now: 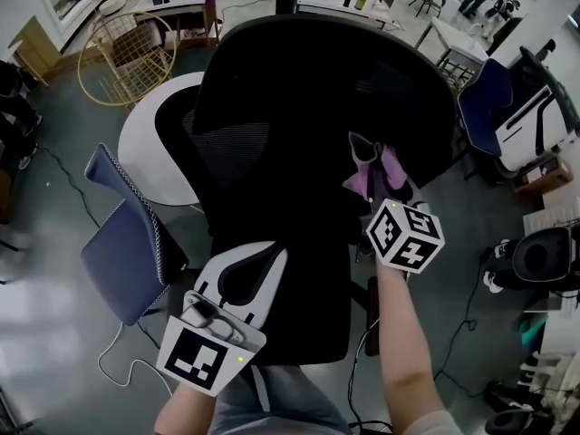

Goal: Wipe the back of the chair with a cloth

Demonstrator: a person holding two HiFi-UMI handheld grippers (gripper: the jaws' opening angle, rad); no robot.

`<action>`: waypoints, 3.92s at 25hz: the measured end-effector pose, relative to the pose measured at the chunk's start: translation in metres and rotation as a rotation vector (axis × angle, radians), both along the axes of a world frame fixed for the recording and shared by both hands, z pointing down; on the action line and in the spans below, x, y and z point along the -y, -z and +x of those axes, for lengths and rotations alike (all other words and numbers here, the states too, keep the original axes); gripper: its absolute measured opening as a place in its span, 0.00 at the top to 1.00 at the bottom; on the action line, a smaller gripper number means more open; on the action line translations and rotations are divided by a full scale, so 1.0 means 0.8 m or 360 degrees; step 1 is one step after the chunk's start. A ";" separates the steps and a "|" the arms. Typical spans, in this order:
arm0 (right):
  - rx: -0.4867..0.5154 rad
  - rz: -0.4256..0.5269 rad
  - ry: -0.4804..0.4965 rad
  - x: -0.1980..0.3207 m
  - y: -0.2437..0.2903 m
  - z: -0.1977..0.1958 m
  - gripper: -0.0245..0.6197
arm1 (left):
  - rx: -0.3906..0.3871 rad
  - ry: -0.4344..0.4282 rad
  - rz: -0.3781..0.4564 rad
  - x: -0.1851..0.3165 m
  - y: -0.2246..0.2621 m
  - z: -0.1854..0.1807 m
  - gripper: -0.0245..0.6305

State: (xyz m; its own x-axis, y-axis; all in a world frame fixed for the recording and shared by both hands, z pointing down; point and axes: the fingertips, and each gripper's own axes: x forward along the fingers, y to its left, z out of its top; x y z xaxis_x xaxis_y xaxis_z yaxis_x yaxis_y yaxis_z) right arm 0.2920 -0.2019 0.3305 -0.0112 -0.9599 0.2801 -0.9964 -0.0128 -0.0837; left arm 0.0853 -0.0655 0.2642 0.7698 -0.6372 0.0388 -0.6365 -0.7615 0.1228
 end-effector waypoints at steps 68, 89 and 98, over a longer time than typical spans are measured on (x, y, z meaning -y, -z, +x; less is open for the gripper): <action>-0.0108 -0.0154 0.0068 -0.005 -0.082 -0.079 0.80 | 0.0046 0.0082 -0.0064 -0.011 -0.032 -0.049 0.95; -0.0095 -0.0148 0.0287 0.016 -0.085 -0.232 0.79 | 0.0076 0.0270 -0.0047 -0.010 -0.034 -0.150 0.94; -0.0083 -0.0158 0.0427 0.019 -0.091 -0.309 0.79 | 0.0093 0.0331 -0.0047 -0.009 -0.037 -0.188 0.94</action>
